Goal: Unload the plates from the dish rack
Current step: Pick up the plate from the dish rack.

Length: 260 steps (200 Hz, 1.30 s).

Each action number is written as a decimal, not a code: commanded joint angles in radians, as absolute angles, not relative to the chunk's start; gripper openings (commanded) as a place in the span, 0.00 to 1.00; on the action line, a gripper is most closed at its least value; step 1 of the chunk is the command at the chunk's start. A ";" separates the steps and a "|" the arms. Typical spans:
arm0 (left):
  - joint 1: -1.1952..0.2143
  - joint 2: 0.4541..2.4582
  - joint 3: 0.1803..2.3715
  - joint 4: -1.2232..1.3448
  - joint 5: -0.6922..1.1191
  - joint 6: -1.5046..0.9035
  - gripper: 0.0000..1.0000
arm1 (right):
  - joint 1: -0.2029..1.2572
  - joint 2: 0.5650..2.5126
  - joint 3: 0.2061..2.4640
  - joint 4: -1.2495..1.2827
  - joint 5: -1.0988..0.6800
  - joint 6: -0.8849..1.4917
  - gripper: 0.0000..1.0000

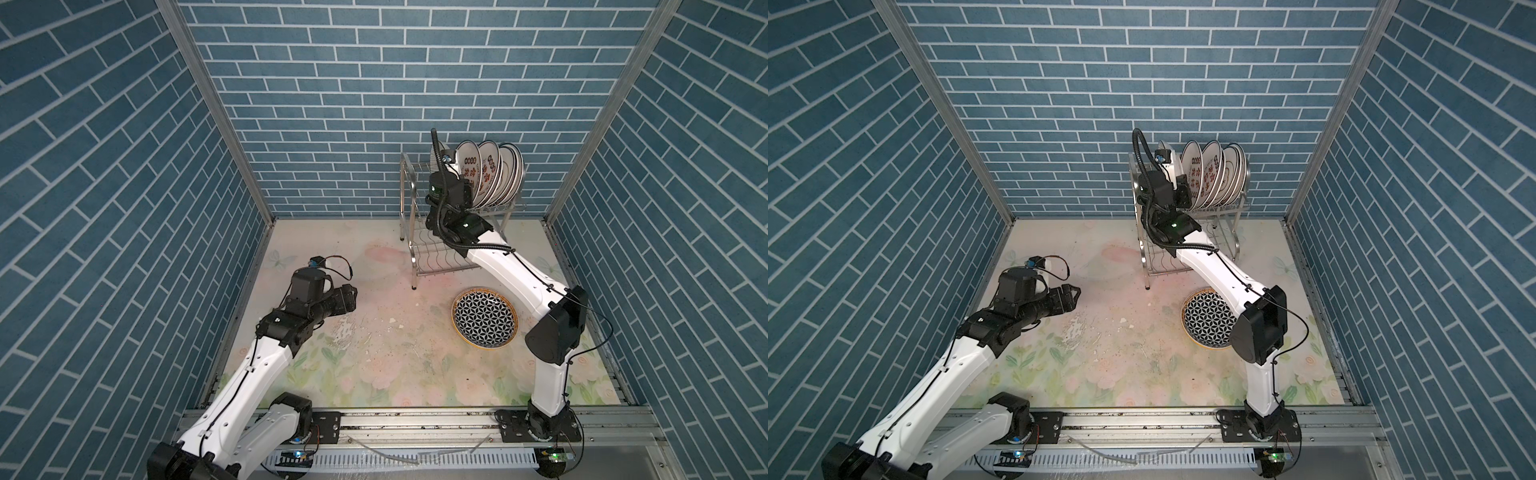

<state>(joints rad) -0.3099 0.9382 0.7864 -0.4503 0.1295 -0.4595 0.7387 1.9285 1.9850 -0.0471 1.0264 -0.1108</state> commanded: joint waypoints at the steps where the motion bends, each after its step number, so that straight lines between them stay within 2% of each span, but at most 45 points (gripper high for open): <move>1: -0.302 0.940 0.795 -0.442 0.135 -0.462 0.80 | 0.739 1.834 1.953 0.108 1.092 -0.205 0.00; 84: -0.301 0.941 0.793 -0.442 0.137 -0.460 0.80 | 0.739 1.810 1.931 0.181 1.107 -0.238 0.00; 163: -0.301 0.935 0.788 -0.440 0.138 -0.459 0.79 | 0.739 1.804 1.898 0.135 1.100 -0.191 0.00; 260: -0.301 0.934 0.781 -0.430 0.141 -0.466 0.79 | 0.738 1.805 1.909 -0.091 1.069 -0.030 0.00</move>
